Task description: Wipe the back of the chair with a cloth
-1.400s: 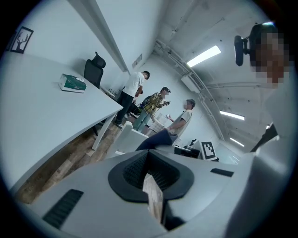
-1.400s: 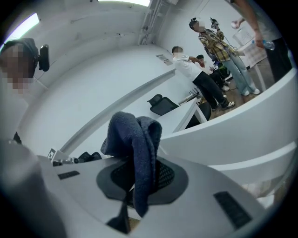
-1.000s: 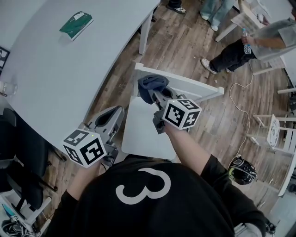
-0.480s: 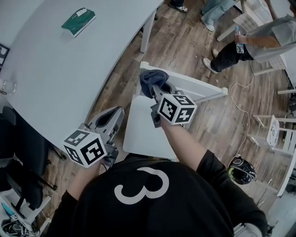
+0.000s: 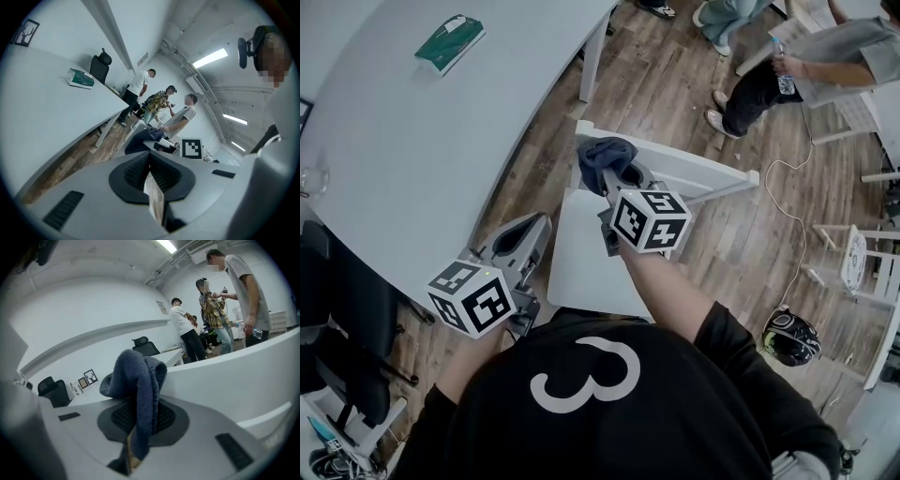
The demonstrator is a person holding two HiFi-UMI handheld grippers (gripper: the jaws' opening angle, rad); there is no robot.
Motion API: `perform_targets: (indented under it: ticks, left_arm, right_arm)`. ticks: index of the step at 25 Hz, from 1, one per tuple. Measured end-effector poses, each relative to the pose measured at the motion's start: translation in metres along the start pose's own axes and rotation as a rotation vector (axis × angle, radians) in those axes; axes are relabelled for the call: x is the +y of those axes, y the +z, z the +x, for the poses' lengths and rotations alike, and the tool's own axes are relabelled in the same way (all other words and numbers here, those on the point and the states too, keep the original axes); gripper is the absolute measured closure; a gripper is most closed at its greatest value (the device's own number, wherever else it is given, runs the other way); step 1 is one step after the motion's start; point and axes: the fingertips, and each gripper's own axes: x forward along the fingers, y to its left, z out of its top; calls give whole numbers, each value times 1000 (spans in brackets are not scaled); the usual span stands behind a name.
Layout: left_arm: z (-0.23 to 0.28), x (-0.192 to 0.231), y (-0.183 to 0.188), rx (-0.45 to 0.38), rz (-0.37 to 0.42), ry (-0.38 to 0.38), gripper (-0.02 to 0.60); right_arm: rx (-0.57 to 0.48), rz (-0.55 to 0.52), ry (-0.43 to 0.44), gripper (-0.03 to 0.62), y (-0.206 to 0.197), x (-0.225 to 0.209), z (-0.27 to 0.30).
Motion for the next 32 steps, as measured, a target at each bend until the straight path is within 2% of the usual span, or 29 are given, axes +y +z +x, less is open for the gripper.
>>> perform_targets:
  ticks: [13, 32]
  left_arm:
    - [31, -35, -9, 46, 40, -51, 568]
    - [80, -123, -51, 106, 92, -96, 568]
  right_arm:
    - [-24, 20, -75, 543, 6, -48, -41]
    - [-78, 83, -238, 542, 17, -184, -153]
